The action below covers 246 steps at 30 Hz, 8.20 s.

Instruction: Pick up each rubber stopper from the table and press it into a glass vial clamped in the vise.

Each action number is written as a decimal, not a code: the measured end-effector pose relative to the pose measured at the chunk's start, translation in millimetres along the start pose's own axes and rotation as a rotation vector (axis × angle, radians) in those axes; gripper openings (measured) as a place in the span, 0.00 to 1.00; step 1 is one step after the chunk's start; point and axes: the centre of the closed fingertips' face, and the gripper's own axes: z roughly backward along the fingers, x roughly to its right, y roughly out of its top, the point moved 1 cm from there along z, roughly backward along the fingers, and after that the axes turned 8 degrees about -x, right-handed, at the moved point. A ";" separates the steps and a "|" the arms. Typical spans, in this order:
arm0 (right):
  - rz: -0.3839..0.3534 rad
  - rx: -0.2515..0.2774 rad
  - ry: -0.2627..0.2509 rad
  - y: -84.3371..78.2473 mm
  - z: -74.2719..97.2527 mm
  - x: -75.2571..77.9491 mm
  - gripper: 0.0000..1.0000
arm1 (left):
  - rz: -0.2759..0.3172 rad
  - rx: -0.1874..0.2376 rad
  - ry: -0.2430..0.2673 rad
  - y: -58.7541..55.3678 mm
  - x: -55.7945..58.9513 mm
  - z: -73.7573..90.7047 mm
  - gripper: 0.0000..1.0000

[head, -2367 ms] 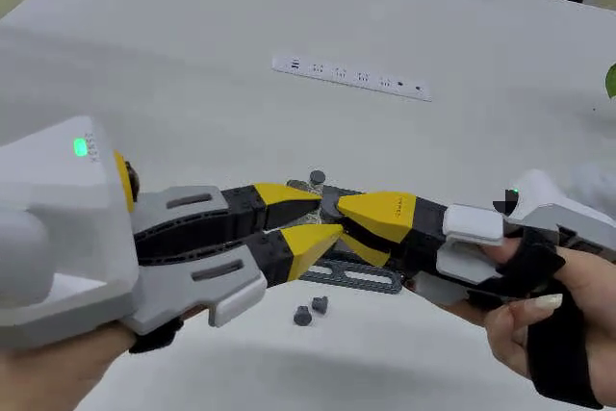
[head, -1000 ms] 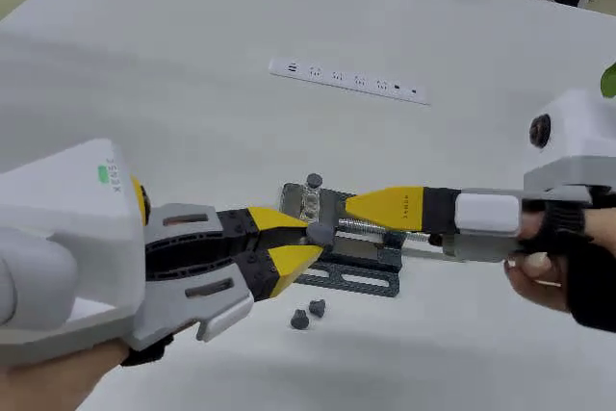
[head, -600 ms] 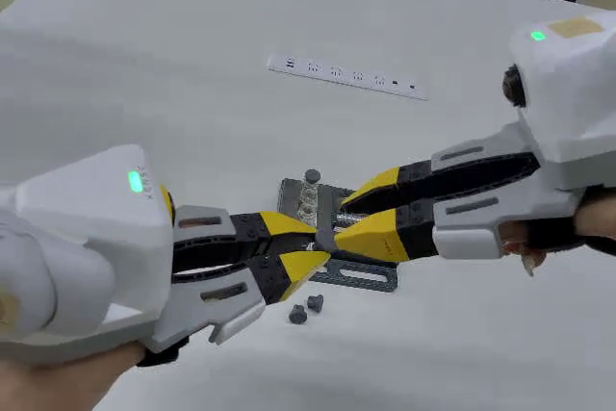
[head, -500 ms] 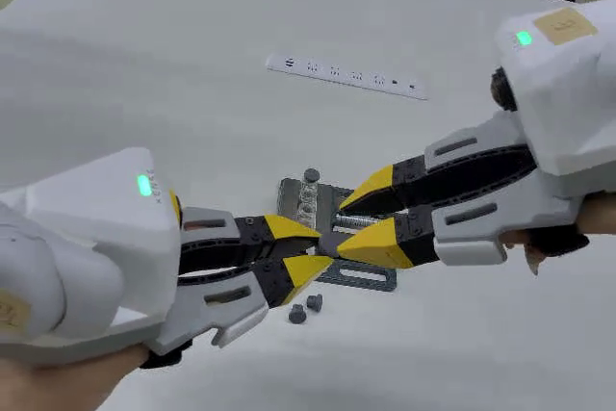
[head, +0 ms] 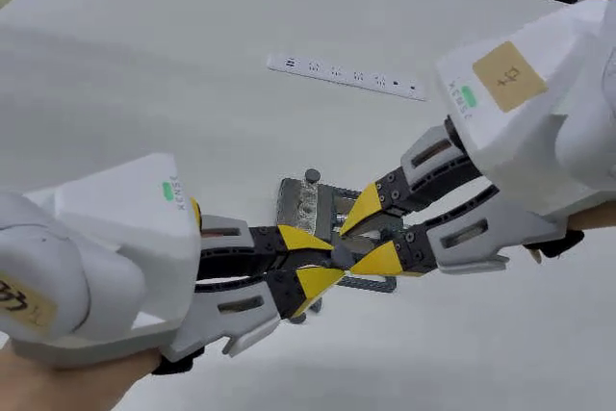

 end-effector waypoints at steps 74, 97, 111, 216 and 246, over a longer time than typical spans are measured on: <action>0.012 -0.121 0.038 -36.7 -15.2 8.8 0.06 | 0.192 -0.068 0.219 -65.3 -44.6 14.7 0.94; 0.077 -0.189 0.027 -56.7 -41.4 88.1 0.06 | 0.268 -0.128 0.269 -84.3 -62.1 27.8 0.99; 0.152 -0.262 0.059 -60.5 -69.4 116.8 0.06 | 0.275 -0.137 0.305 -85.2 -69.2 37.1 0.99; -0.140 -0.235 0.018 -79.2 -95.0 126.4 0.06 | 0.318 -0.123 0.272 -87.5 -60.2 23.5 0.90; -0.180 -0.220 0.081 -71.1 -85.2 120.0 0.00 | 0.323 -0.131 0.266 -90.1 -58.9 22.2 0.89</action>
